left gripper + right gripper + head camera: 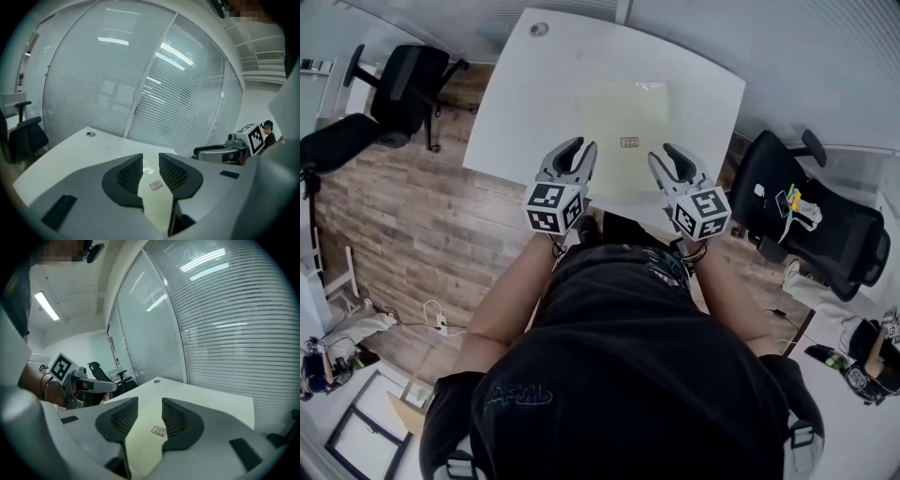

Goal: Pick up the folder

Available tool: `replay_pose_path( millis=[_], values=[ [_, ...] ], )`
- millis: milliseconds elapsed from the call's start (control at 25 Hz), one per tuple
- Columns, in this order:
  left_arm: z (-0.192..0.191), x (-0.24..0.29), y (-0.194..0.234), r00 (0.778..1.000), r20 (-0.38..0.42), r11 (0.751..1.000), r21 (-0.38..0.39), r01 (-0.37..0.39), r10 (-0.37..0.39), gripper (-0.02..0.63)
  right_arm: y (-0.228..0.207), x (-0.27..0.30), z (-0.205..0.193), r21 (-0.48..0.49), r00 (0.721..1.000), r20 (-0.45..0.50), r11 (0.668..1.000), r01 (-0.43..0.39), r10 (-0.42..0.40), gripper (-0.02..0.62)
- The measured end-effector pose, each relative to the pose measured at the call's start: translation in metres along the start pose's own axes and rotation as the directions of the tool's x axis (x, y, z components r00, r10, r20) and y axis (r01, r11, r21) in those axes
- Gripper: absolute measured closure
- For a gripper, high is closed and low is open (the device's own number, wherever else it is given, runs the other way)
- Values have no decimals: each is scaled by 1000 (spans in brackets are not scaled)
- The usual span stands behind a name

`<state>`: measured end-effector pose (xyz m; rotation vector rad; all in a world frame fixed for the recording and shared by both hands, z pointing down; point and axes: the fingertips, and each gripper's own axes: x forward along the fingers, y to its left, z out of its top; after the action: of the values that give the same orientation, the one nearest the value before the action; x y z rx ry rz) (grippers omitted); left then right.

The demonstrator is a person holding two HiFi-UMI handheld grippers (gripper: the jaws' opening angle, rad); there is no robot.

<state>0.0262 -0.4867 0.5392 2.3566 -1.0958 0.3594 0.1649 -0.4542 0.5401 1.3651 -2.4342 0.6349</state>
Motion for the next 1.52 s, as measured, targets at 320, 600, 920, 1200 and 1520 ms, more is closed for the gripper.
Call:
replay_pose_path(
  millis=[320,600,920,1200,1520],
  values=[
    [-52,49,32,988,-155,995,-94,-18,3,420,-54,41,-49,100,992,-124,995,-5,17,347],
    [-92,78,56,968,-251,978,-204,-53,0,383,-85,63,-88,176,974,-222,984,2,38,324],
    [-122,98,83,951,-308,949,-294,-110,15,364,-113,80,-115,268,961,-273,963,34,43,314],
    [-144,112,92,944,-328,915,-391,-102,-35,330,-119,90,-141,354,942,-314,935,1,118,296],
    [-150,117,90,951,-269,844,-536,-18,-150,313,-125,98,-166,550,926,-287,834,-50,245,259]
  ],
)
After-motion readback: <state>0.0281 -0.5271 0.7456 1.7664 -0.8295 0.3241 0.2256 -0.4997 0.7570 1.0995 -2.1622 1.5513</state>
